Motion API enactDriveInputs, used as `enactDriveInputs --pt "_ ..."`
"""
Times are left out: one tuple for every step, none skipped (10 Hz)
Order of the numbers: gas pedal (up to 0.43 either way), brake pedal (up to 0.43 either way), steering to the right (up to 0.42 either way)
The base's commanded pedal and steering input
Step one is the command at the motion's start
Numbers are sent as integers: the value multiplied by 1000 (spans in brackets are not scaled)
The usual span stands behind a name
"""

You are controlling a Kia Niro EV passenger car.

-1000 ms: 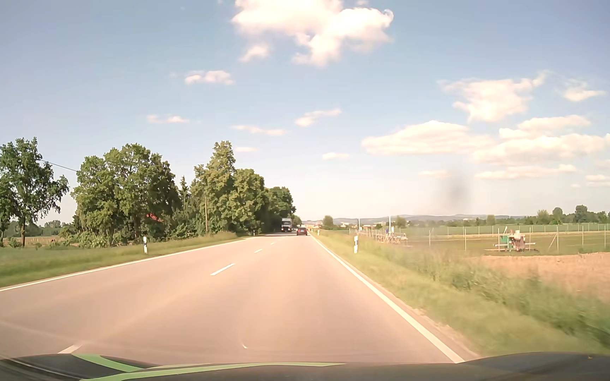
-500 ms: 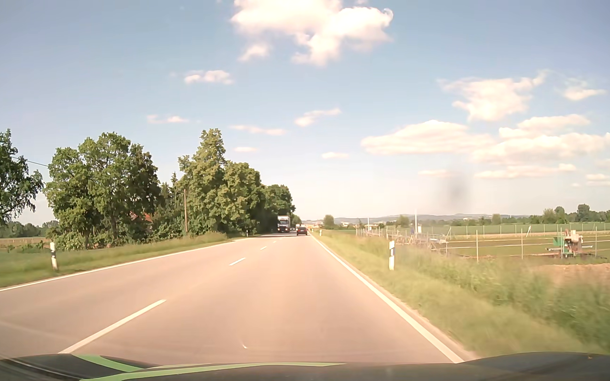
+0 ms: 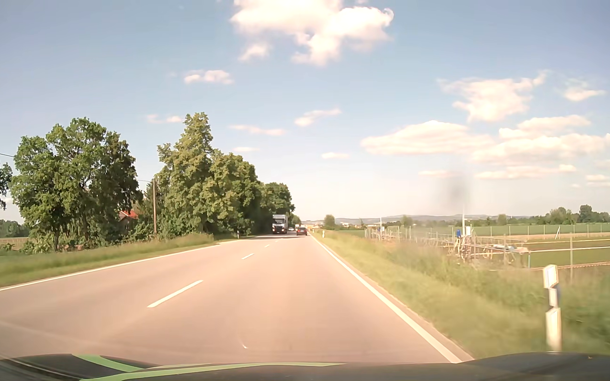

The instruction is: Follow the waypoints while adhering to traffic rules and regulations

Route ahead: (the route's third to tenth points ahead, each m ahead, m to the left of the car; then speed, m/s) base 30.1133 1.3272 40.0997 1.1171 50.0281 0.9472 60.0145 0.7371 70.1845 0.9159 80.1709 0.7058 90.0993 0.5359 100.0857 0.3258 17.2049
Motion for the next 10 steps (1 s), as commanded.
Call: enactDriveInputs --pt "79 0 -1" --pt "79 0 -1" --pt "79 0 -1" --pt "79 0 -1" --pt "67 0 -1" --pt "67 0 -1" --pt "67 0 -1" --pt "67 0 -1" --pt "59 0 -1" --pt "59 0 -1"
